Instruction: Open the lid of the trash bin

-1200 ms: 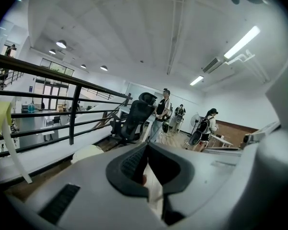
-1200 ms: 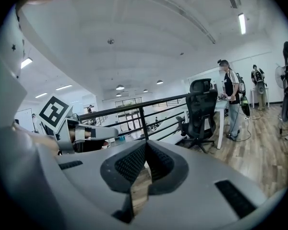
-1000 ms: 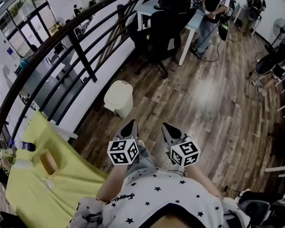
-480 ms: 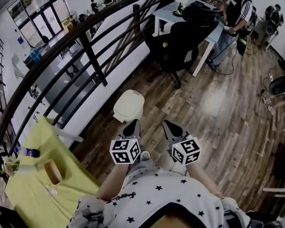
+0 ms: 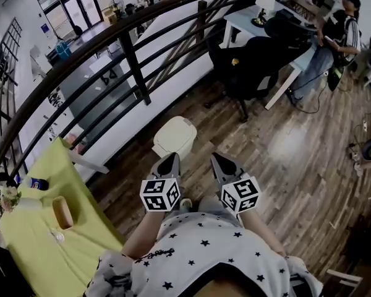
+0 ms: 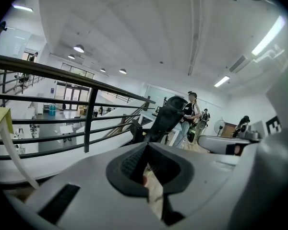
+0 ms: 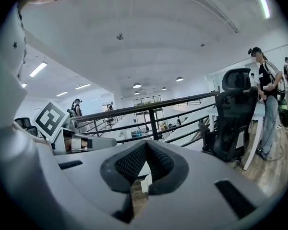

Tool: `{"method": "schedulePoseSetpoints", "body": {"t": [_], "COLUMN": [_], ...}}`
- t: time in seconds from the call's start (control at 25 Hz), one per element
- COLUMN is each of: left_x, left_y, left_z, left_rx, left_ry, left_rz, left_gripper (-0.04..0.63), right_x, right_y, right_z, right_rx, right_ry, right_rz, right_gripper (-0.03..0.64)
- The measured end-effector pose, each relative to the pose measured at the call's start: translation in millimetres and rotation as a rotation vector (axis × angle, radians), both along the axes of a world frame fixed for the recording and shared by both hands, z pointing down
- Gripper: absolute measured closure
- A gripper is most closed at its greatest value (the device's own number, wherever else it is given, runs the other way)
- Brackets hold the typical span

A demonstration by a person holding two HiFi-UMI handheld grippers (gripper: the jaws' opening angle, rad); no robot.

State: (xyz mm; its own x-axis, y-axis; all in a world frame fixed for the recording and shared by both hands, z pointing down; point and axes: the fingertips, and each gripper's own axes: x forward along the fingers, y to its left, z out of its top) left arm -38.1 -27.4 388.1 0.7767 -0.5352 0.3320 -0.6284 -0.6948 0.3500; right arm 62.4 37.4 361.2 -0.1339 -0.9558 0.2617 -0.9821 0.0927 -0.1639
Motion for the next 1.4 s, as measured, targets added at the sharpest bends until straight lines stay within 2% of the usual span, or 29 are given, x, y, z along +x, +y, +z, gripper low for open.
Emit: {"method": "schedulePoseSetpoints", "body": {"t": [0.28, 0.52, 0.76, 0.92, 1.12, 1.4], "left_x": [20.5, 35.3, 48.9, 57.1, 56.8, 60.8], "left_y": [-31.4, -56.1, -73.5, -82.3, -100.2, -135.5], "left_z": [13.0, 25.5, 48.6, 70.3, 114.5, 167.1], "left_rx": [-0.015, -0.055, -0.097, -0.123, -0.146, -0.204], "left_ry": [0.02, 0.021, 0.008, -0.003, -0.059, -0.068], "left_rz": [-0.141, -0.281, -0.392, -0.416, -0.422, -0.417], "left_gripper": [0.583, 0.583, 0.583, 0.583, 0.583, 0.583], "right_x": [36.2, 62.3, 83.5, 93.7, 98.5, 100.5], "right_y": [-41.0, -77.9, -114.0, -139.7, -174.3, -221.1], "right_z": [19.3, 35.2, 66.7, 101.1, 150.0, 210.6], "right_rx": [-0.038, -0.073, -0.112, -0.166, -0.225, -0.284], "right_ry": [0.023, 0.035, 0.019, 0.02, 0.018, 0.032], "right_rz": [-0.125, -0.25, -0.329, -0.36, -0.361, -0.365], "right_gripper": [0.624, 0.624, 0.624, 0.623, 0.623, 0.623]}}
